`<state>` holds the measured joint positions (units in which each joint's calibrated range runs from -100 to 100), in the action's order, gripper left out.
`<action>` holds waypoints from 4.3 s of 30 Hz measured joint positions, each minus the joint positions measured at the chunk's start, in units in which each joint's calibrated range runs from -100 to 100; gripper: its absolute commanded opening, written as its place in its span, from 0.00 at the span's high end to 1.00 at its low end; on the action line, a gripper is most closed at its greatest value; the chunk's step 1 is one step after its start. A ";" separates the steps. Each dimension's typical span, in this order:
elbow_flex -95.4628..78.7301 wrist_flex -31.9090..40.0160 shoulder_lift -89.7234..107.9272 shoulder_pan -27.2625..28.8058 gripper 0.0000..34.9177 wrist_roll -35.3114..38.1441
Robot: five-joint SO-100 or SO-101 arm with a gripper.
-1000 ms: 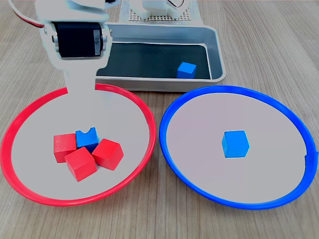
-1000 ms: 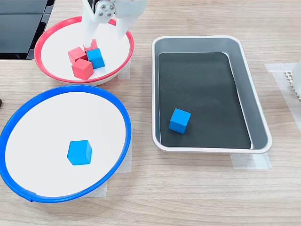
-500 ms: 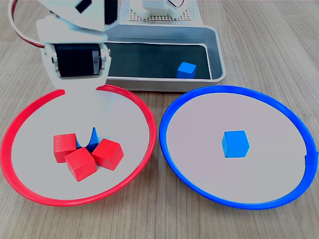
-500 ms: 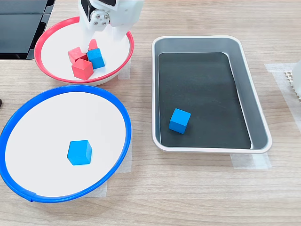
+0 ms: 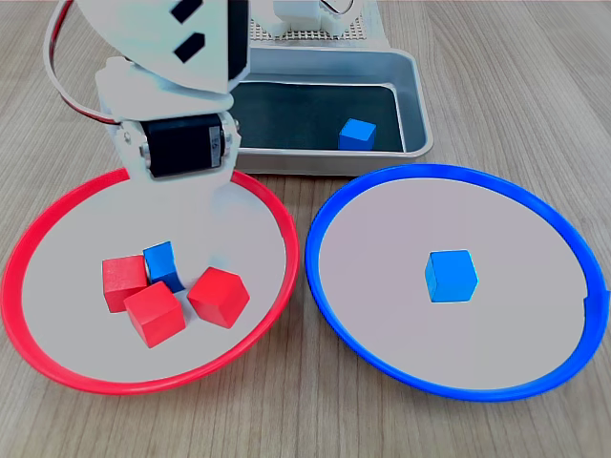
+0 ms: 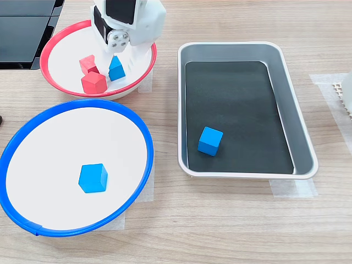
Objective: Resolve any anomalies and move all blocks to matching dishes
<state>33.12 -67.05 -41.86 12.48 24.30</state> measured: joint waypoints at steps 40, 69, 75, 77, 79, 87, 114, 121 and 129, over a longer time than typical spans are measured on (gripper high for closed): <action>-3.99 3.51 6.05 -24.87 0.50 -8.01; -61.89 1.88 46.55 -19.65 0.50 4.15; -62.79 3.02 45.10 -22.65 0.53 4.15; -62.98 3.02 44.76 -23.81 0.54 4.15; -63.34 3.59 43.65 -23.81 0.57 4.30; -63.43 6.20 39.98 -23.54 0.99 5.47; -20.42 6.20 20.20 -23.36 0.57 -7.13; -24.14 10.36 23.19 -23.45 0.99 -6.69; -56.90 31.16 53.62 -18.41 1.00 -17.24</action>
<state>-23.77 -35.89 11.76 -5.93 7.06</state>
